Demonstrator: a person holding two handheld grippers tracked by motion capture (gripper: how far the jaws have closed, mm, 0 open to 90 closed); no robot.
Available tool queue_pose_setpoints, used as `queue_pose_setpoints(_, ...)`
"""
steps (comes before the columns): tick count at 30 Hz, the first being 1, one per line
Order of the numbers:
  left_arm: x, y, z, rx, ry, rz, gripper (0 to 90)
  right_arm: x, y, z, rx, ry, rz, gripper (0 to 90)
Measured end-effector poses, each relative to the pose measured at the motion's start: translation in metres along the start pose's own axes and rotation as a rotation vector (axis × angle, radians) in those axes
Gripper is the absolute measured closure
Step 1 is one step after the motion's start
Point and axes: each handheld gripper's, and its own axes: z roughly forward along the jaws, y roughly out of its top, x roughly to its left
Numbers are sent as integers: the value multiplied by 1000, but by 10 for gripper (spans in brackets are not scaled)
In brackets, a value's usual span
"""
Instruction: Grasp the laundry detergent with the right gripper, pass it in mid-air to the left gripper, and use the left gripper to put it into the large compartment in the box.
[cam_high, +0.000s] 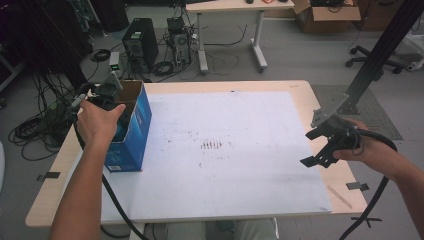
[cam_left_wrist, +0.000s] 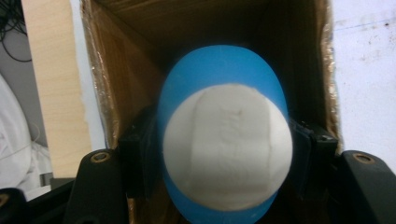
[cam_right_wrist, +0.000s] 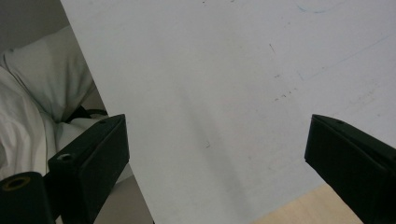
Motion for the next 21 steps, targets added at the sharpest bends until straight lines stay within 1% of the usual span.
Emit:
queue_pose_setpoints(1,1,0,1,-12,-2,-5,377,0,-1,0,-1,0,3,64)
queue_pose_setpoints(2,1,0,1,-13,-3,-6,377,-1,-1,1,1,0,6,64)
queue_pose_setpoints(6,1,1,2,-8,-5,-2,377,-1,-1,2,1,1,7,64)
queue_pose_setpoints(10,2,2,3,-10,-7,-7,376,-1,0,3,-1,3,6,65)
queue_pose_setpoints(12,3,3,3,-10,-7,-1,375,-1,0,4,1,4,6,65)
queue_pose_setpoints(18,6,3,4,-10,-18,-6,373,-2,-1,3,-2,-1,13,67)
queue_pose_setpoints(21,8,2,3,-9,-27,-11,333,-2,-1,2,-7,0,12,67)
